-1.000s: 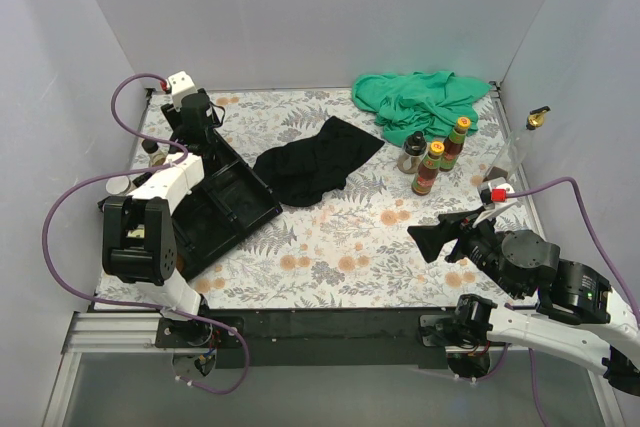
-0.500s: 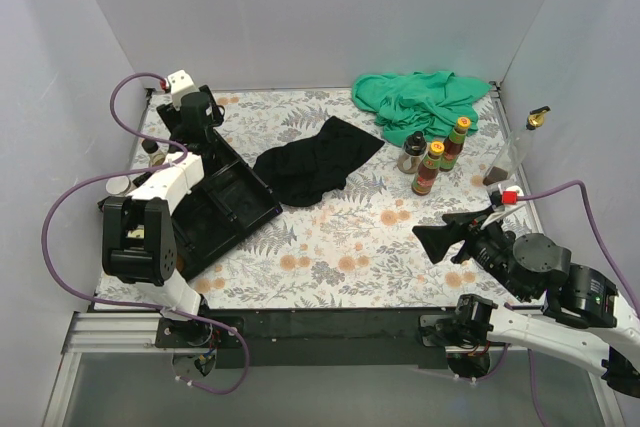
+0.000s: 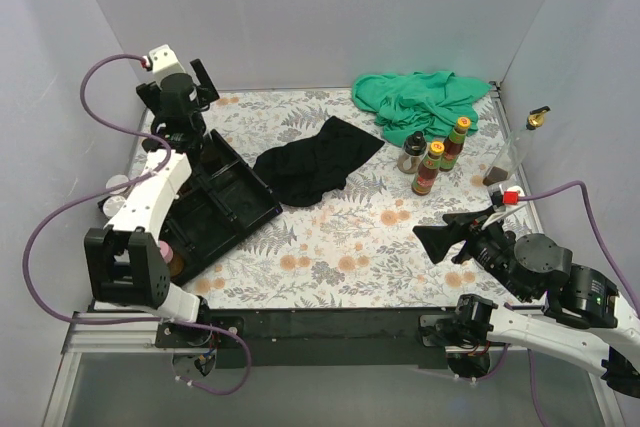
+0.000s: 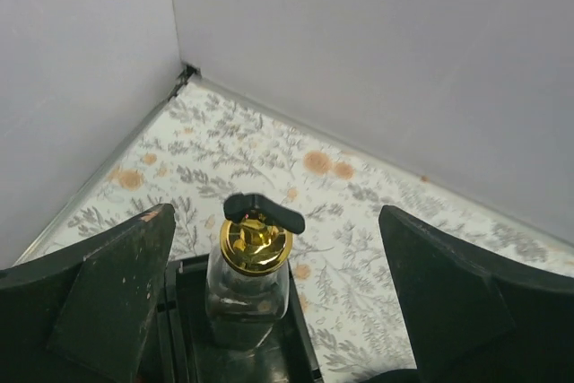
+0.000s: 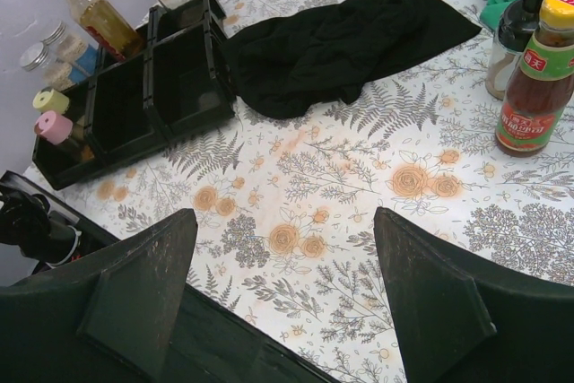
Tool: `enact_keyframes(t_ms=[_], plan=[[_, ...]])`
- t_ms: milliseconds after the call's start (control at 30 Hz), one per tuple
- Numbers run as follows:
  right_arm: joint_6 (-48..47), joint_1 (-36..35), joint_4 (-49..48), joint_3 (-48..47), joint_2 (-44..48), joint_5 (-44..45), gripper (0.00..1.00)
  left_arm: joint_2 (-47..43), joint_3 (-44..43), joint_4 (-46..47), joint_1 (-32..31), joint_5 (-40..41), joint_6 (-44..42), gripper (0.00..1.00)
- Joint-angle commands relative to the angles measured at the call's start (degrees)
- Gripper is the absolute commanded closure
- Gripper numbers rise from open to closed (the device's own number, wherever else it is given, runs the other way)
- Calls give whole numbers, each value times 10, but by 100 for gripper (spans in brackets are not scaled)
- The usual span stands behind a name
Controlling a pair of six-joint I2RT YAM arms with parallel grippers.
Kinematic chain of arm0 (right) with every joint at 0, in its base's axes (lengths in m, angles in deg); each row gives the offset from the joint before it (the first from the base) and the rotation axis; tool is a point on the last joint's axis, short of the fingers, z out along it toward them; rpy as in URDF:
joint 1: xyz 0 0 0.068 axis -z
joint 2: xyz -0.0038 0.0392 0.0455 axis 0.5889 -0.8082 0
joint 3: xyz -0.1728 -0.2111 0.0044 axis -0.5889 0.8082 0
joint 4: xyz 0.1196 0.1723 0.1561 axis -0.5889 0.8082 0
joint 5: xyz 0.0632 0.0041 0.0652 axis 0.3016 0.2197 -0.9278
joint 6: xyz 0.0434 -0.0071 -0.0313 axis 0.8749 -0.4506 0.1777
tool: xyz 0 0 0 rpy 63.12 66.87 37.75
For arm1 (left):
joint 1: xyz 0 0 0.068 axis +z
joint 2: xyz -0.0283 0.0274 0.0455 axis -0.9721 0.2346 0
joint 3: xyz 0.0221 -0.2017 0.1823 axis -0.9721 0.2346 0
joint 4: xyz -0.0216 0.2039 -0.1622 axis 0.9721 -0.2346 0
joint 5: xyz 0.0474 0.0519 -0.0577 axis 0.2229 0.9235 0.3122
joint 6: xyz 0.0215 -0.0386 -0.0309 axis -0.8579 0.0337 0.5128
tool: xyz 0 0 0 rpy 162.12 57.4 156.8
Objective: Organize the condiment bottles
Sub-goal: Place the bottle in the storage box, then pick up the bottle from the corner of the board.
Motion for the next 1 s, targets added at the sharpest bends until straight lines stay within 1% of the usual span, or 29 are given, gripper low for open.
enact_keyframes(t_ms=[0,67,133,267,300,333,367,400,500,533,600,633,667,700,733,767,833,900,967], plan=[[-2,1,-12,-12,7,10,12,-78,-35,-39,3,-19,6,2],[-2,1,-9,-3,11,17,12,-91,-45,-52,3,-31,10,2],[5,1,-5,-1,10,18,12,-108,-71,-83,3,-42,35,2],[27,1,9,-8,-8,12,14,-125,-125,-172,3,-162,56,2],[34,1,16,-9,-22,12,14,-127,-134,-204,3,-224,64,2],[40,1,21,-12,-31,11,15,-130,-137,-215,3,-252,91,2],[41,0,26,-13,-41,10,15,-141,-130,-220,3,-284,102,2],[42,0,31,-11,-60,11,15,-150,-119,-220,2,-344,113,2],[79,1,72,-9,-107,36,15,-177,-72,-215,-8,-412,145,2],[98,1,94,-9,-118,40,15,-182,-46,-212,-23,-424,151,2],[129,1,117,-8,-152,54,16,-184,-29,-212,-60,-435,153,3],[141,1,125,-7,-163,60,17,-179,-25,-217,-121,-421,146,2],[172,0,143,-7,-174,69,18,-174,-26,-224,-156,-406,123,2],[192,1,155,-8,-195,76,20,-167,-26,-235,-188,-387,119,2],[216,1,167,-11,-204,84,21,-168,-22,-236,-234,-366,118,2],[256,0,195,-14,-212,96,18,-171,-5,-233,-250,-361,115,2],[288,4,212,-12,-224,103,15,-190,19,-212,-275,-361,113,2],[328,14,220,7,-217,99,8,-203,50,-193,-282,-392,91,2],[338,35,222,29,-212,79,3,-220,68,-187,-284,-431,72,2]])
